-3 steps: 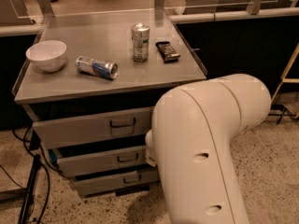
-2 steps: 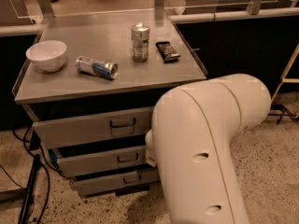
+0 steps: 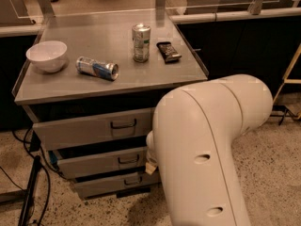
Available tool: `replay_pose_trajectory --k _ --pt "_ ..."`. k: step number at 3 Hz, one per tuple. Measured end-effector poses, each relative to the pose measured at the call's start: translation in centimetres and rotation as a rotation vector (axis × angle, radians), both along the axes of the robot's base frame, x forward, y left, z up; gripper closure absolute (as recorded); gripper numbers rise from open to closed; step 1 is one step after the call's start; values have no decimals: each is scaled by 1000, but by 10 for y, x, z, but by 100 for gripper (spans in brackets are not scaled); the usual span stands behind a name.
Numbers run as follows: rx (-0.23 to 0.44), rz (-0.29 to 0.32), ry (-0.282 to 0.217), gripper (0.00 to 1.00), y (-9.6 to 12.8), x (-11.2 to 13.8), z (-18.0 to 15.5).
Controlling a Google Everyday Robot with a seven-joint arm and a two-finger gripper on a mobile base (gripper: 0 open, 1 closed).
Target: Close middle drawer
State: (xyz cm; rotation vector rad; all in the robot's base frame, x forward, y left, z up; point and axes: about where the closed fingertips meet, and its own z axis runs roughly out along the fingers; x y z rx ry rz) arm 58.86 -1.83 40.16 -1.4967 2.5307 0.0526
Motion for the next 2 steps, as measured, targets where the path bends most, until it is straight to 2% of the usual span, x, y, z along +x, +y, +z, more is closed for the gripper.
replay_pose_trajectory --k 1,2 --pt "0 0 0 0 0 0 0" --pt "0 0 0 0 0 0 0"
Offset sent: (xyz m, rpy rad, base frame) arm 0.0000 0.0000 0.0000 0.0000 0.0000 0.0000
